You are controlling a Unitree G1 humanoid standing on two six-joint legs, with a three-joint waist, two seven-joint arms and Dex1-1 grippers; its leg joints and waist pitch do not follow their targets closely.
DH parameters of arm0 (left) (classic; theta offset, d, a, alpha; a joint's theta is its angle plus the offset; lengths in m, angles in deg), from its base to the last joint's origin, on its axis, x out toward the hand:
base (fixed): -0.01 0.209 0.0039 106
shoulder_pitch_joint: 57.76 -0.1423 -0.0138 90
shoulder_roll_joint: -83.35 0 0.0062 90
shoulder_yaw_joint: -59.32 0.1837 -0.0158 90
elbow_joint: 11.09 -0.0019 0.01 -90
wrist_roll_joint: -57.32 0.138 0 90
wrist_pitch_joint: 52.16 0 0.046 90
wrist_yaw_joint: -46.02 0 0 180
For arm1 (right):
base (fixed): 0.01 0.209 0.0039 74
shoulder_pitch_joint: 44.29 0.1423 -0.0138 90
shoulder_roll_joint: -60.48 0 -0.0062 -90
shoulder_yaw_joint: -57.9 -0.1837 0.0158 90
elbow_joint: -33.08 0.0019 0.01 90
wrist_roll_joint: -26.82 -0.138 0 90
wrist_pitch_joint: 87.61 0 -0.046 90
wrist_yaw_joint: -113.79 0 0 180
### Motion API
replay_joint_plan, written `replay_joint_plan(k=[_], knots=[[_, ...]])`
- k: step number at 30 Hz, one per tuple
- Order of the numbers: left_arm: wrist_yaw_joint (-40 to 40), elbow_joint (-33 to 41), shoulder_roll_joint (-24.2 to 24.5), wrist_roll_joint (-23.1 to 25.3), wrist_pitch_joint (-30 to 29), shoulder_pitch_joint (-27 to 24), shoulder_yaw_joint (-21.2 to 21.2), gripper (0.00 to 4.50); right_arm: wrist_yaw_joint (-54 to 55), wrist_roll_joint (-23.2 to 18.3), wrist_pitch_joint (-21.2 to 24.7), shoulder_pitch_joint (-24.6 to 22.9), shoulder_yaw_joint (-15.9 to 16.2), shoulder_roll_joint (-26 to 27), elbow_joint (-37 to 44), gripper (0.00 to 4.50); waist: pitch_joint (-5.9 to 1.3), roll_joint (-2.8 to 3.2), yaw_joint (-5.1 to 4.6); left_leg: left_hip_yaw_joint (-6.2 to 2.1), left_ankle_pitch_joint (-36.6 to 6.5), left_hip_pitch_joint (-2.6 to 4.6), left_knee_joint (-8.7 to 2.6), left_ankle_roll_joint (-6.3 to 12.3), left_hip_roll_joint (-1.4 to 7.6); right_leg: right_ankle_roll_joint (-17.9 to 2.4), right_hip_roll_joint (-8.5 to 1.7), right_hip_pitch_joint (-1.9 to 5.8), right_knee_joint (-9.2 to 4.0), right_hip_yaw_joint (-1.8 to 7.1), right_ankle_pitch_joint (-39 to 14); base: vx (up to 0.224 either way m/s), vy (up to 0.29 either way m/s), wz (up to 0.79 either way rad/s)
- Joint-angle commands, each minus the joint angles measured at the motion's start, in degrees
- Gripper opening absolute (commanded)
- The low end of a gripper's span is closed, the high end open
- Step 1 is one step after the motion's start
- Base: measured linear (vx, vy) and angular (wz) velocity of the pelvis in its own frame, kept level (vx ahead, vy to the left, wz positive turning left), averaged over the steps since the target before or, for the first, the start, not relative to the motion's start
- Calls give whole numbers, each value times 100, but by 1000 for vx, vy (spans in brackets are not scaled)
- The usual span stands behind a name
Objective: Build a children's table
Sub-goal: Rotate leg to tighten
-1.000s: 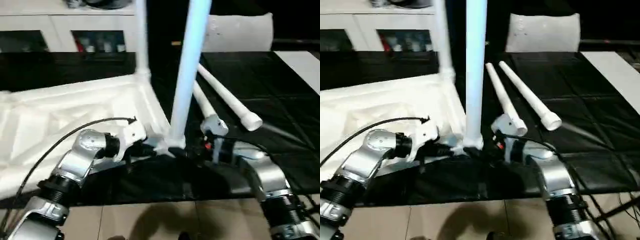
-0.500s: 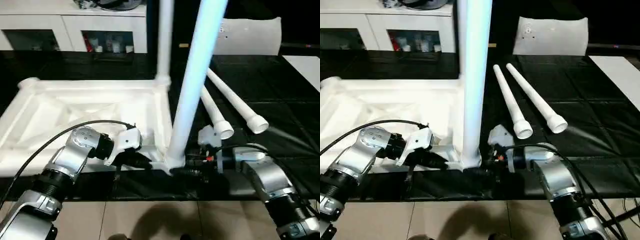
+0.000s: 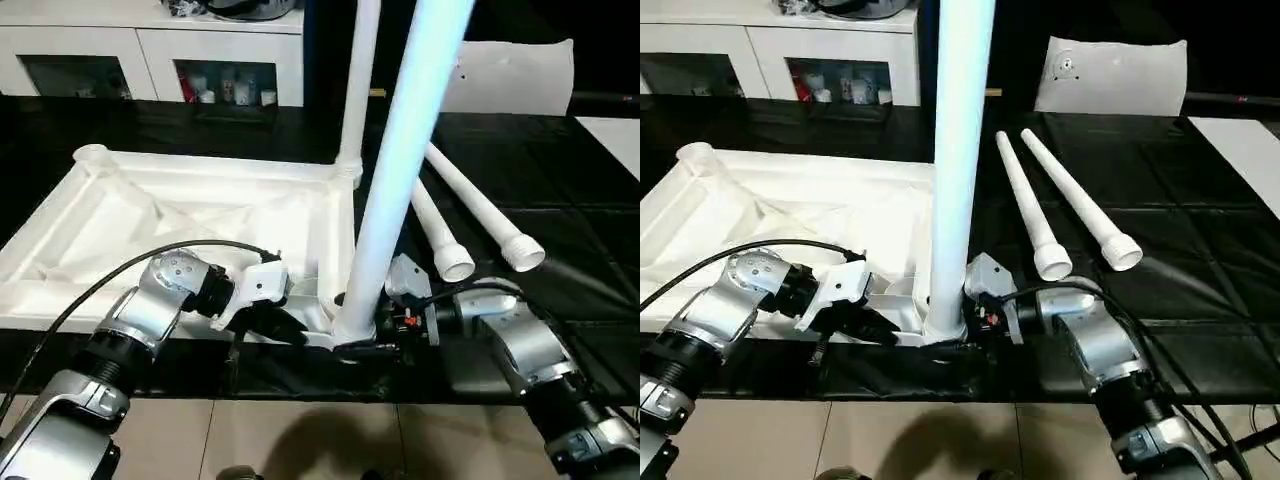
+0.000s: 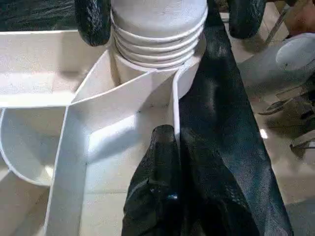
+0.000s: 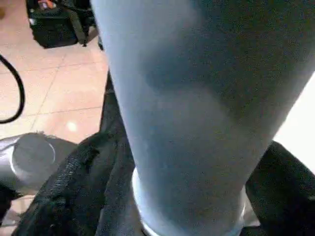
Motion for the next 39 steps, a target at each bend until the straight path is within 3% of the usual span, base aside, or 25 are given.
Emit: replay_joint_plan(k=[1, 13, 24, 28, 30, 32, 33, 35, 37, 38, 39], knots=[[170, 27, -9, 91, 134, 114, 151, 0, -131, -38, -26, 49, 12, -65, -77, 350, -391, -28, -33, 75, -1127, -9, -394, 317, 115, -864, -296, 367, -364, 304, -2081, 0, 0, 0], [129, -158, 17, 148, 294, 165, 149, 0, -251, -12, -116, 71, 66, -87, -256, 261, -394, -31, -21, 77, -1110, -9, -391, 307, 114, -873, -294, 371, -362, 299, -2066, 0, 0, 0], [10, -191, 7, 146, 277, 110, 89, 0, -194, -50, -100, -133, 184, 26, -121, 251, -387, -28, -20, 75, -1157, -5, -397, 305, 118, -856, -294, 367, -373, 296, -2127, 0, 0, 0], [-264, -125, -74, 106, -16, 97, -29, 0, 160, -120, 268, -208, 108, 203, -5, 251, -378, -23, -28, 72, -1233, 5, -406, 274, 113, -799, -296, 367, -395, 294, -2303, 0, 0, 0], [-600, -115, -152, 157, -271, 127, -108, 0, 515, -100, 477, -208, 50, 369, 9, 251, -349, -18, -40, 62, -1424, 18, -419, 229, 104, -695, -298, 353, -443, 277, -2637, 0, 0, 0], [-1023, -102, -296, 140, -619, 156, -255, 0, 949, -30, 606, -210, -7, 582, 2, 251, -307, -11, -82, 57, -1690, 52, -420, 142, 76, -523, -296, 326, -520, 244, -3147, 0, 0, 0], [-1263, -73, -403, 96, -817, 171, -355, 0, 1210, 46, 679, -199, -19, 704, -32, 251, -280, -5, -108, 42, -1901, 96, -395, 78, 36, -329, -296, 296, -603, 189, -3634, 0, 0, 0], [-1604, -3, -556, 46, -1074, 193, -491, 0, 1620, 130, 824, -159, -59, 914, -122, 247, -273, -13, -168, 21, -2025, 136, -372, 24, 2, -92, -295, 285, -686, 128, -3990, 0, 0, 0], [-2294, 135, -854, -37, -1572, 231, -773, 0, 2366, 147, 1110, -59, -207, 1377, -267, 240, -249, 28, -325, -22, -2394, 172, -350, -8, 5, 44, -263, 256, -788, -28, -4140, 0, 0, 0], [-2601, 186, -981, -55, -1767, 249, -889, 0, 2685, 105, 1272, 9, -301, 1600, -335, 232, -252, 39, -367, -52, -2507, 179, -345, -3, 12, 99, -266, 283, -833, -98, -4163, 0, 0, 0], [-2881, 228, -1087, -54, -1924, 262, -989, 0, 2967, 85, 1405, 78, -374, 1797, -391, 223, -251, 52, -466, -87, -2638, 122, -373, 42, 50, 164, -257, 377, -854, -183, -3961, 0, 0, 0]])
